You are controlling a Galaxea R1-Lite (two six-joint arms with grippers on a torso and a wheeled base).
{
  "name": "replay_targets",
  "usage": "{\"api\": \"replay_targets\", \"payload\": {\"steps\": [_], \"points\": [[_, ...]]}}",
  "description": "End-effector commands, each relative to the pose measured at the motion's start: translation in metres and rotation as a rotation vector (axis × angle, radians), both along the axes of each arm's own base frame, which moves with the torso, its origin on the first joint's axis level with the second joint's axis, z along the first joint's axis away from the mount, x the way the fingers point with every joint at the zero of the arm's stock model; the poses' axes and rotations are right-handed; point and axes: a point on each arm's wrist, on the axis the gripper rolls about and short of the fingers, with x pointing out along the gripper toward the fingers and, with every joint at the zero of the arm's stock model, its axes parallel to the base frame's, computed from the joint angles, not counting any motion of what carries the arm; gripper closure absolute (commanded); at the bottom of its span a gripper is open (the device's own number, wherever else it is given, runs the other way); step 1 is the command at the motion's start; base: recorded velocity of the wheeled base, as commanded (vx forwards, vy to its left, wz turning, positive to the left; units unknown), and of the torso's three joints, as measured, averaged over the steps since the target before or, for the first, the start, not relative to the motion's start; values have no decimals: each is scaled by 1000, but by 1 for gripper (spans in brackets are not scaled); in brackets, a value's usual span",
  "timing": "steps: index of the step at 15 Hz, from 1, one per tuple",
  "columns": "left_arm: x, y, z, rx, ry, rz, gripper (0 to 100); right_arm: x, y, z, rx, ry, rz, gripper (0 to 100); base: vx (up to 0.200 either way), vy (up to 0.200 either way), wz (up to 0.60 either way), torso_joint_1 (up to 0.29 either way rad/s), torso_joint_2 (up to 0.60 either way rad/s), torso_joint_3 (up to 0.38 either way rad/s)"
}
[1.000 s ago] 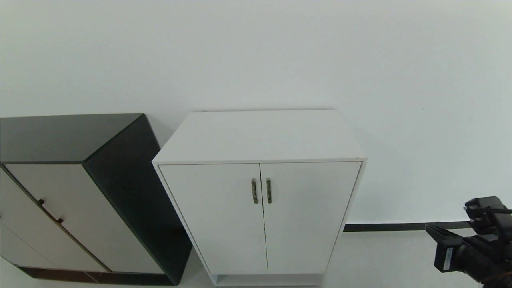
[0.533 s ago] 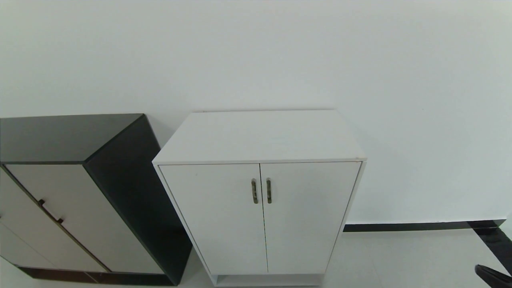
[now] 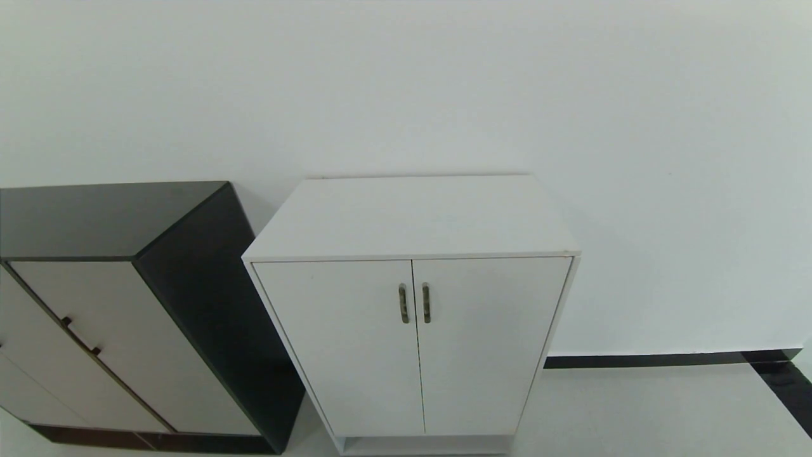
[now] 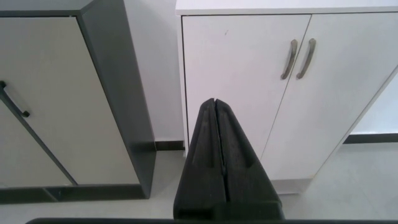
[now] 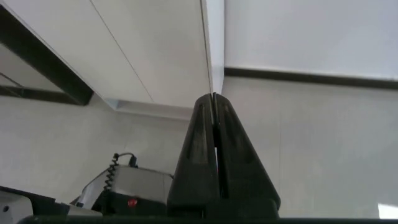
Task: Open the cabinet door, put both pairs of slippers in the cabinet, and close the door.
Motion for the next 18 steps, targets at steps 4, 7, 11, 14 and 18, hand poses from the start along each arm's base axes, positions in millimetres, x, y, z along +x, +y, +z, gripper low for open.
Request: {"api": "replay_targets", "payload": {"steps": [4, 7, 11, 14, 18], "points": [[0, 0, 0, 0, 1, 1, 100, -7, -1, -3, -53, -80, -34, 100, 0, 0, 0, 0, 0, 0], [0, 0, 0, 0, 1, 1, 100, -14, -1, -4, -46, -172, -168, 100, 0, 0, 0, 0, 0, 0], [0, 0, 0, 0, 1, 1, 100, -21, -1, -6, -42, -261, -232, 100, 0, 0, 0, 0, 0, 0], [0, 0, 0, 0, -1, 1, 100, -26, -1, -7, -34, -317, -232, 100, 0, 0, 0, 0, 0, 0], [0, 0, 0, 1, -1, 2, 100, -26, -1, -7, -25, -317, -238, 100, 0, 0, 0, 0, 0, 0]]}}
